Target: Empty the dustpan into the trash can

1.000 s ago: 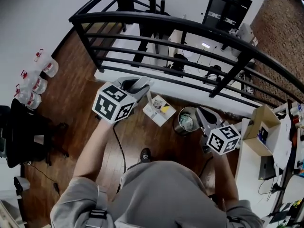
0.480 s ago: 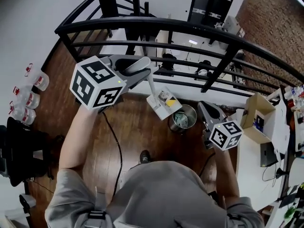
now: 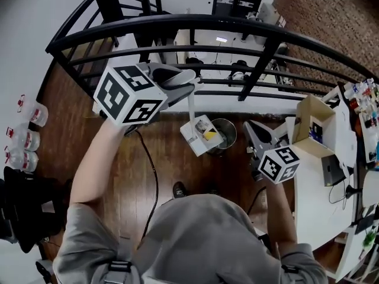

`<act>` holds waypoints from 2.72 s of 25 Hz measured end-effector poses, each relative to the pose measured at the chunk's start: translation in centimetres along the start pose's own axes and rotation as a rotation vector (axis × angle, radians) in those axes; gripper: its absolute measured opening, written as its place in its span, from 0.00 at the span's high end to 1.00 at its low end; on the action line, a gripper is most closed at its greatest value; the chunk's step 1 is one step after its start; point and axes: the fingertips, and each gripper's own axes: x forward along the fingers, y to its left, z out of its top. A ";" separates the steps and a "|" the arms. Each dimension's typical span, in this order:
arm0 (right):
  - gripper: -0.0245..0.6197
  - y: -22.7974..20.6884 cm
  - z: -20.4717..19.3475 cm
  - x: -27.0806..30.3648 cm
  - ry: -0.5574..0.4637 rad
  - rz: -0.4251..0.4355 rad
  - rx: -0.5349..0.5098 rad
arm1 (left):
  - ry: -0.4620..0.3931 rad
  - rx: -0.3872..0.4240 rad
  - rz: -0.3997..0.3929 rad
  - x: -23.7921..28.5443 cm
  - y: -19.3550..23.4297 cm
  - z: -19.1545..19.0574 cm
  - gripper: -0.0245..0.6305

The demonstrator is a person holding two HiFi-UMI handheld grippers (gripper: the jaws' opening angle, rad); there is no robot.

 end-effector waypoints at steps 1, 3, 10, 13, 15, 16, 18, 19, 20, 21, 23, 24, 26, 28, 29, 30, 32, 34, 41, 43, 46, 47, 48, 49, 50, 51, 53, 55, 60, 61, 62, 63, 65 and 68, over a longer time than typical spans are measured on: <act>0.96 0.4 0.1 0.4 -0.003 0.007 -0.011 | 0.006 0.000 -0.012 0.6 -0.1 -0.1 0.78; 0.96 1.4 0.0 1.5 0.008 0.014 -0.047 | 0.017 -0.002 -0.035 1.8 -0.3 -0.3 0.78; 0.74 7.1 -2.2 8.9 0.103 0.123 -0.199 | 0.035 0.003 -0.075 3.2 -1.4 -0.4 0.78; 0.73 7.0 -2.8 13.0 0.125 0.076 -0.233 | 0.038 0.000 -0.079 3.7 -1.6 -0.4 0.77; 0.73 6.4 -2.8 14.7 0.127 0.037 -0.237 | 0.037 -0.006 -0.078 3.8 -1.7 -0.4 0.77; 0.74 6.5 -2.8 15.1 0.128 0.037 -0.241 | 0.037 -0.008 -0.078 3.7 -1.6 -0.5 0.77; 0.82 7.2 -3.0 15.5 0.133 0.055 -0.257 | 0.033 0.003 -0.078 3.3 -1.5 -0.7 0.77; 0.83 7.4 -3.1 15.6 0.136 0.064 -0.258 | 0.027 0.026 -0.068 3.1 -1.4 -0.8 0.77; 0.82 7.5 -3.1 15.7 0.139 0.070 -0.254 | 0.014 0.062 -0.045 2.9 -1.2 -0.8 0.76; 0.82 7.5 -3.1 15.8 0.139 0.070 -0.249 | -0.007 0.102 -0.015 2.7 -1.1 -0.6 0.74; 0.83 7.1 -2.6 15.9 0.134 0.060 -0.234 | -0.074 0.139 0.032 1.8 -0.6 0.3 0.62; 0.83 6.6 -2.2 15.8 0.129 0.050 -0.222 | -0.119 0.130 0.046 1.1 -0.4 1.0 0.57; 0.83 5.2 -1.6 15.7 0.118 0.024 -0.190 | -0.217 0.102 0.078 -0.9 0.3 2.3 0.51; 0.83 3.8 -0.7 15.4 0.103 -0.005 -0.159 | -0.299 0.071 0.114 -3.0 1.1 2.8 0.51; 0.83 3.1 -0.3 15.2 0.096 -0.019 -0.146 | -0.325 0.055 0.128 -3.9 1.5 2.6 0.51; 0.83 2.3 0.1 15.0 0.089 -0.033 -0.134 | -0.338 0.040 0.137 -4.4 1.8 2.1 0.51; 0.83 0.8 0.8 14.4 0.074 -0.060 -0.107 | -0.328 0.011 0.138 -4.3 2.1 0.5 0.51; 0.83 -0.8 1.3 13.8 0.054 -0.088 -0.075 | -0.301 -0.022 0.120 -3.0 2.0 -1.6 0.51; 0.83 -7.5 2.8 10.2 -0.036 -0.154 0.050 | -0.252 -0.130 0.001 5.2 -1.6 -6.1 0.54; 0.83 -10.2 3.2 8.5 -0.067 -0.175 0.098 | -0.225 -0.150 -0.034 7.9 -2.9 -6.6 0.54; 0.83 -14.5 3.6 5.8 -0.107 -0.215 0.164 | -0.197 -0.166 -0.069 11.5 -4.3 -6.5 0.56; 0.83 -16.0 3.6 4.8 -0.119 -0.231 0.184 | -0.192 -0.167 -0.076 12.7 -4.6 -6.3 0.56; 0.83 -17.5 3.5 3.9 -0.132 -0.246 0.204 | -0.188 -0.167 -0.082 13.8 -4.8 -6.0 0.56; 0.83 -18.9 3.4 3.0 -0.144 -0.259 0.225 | -0.183 -0.167 -0.085 15.0 -4.8 -5.8 0.56; 0.83 -20.3 3.2 2.1 -0.157 -0.271 0.246 | -0.174 -0.167 -0.086 16.2 -4.8 -5.6 0.57; 0.83 -21.6 2.8 1.2 -0.170 -0.283 0.271 | -0.161 -0.165 -0.086 17.3 -4.8 -5.6 0.57; 0.83 -24.0 2.1 -0.9 -0.200 -0.317 0.322 | -0.130 -0.157 -0.089 19.5 -5.0 -5.7 0.57; 0.83 -26.0 1.7 -2.9 -0.233 -0.347 0.357 | -0.117 -0.152 -0.099 21.2 -5.4 -5.5 0.58; 0.83 -29.6 0.6 -5.9 -0.284 -0.408 0.435 | -0.100 -0.143 -0.128 25.0 -6.1 -4.8 0.58; 0.83 -30.2 0.3 -6.4 -0.289 -0.422 0.449 | -0.093 -0.144 -0.132 25.6 -6.2 -4.8 0.58; 0.83 -30.6 0.0 -7.0 -0.292 -0.433 0.461 | -0.086 -0.145 -0.137 26.1 -6.3 -4.8 0.58; 0.83 -30.9 -0.3 -7.4 -0.294 -0.439 0.470 | -0.082 -0.145 -0.142 26.4 -6.4 -4.7 0.58; 0.83 -31.3 -0.7 -8.1 -0.295 -0.443 0.481 | -0.077 -0.144 -0.153 27.0 -6.9 -4.7 0.58; 0.83 -31.6 -1.1 -8.5 -0.296 -0.439 0.487 | -0.073 -0.146 -0.161 27.6 -7.6 -4.7 0.58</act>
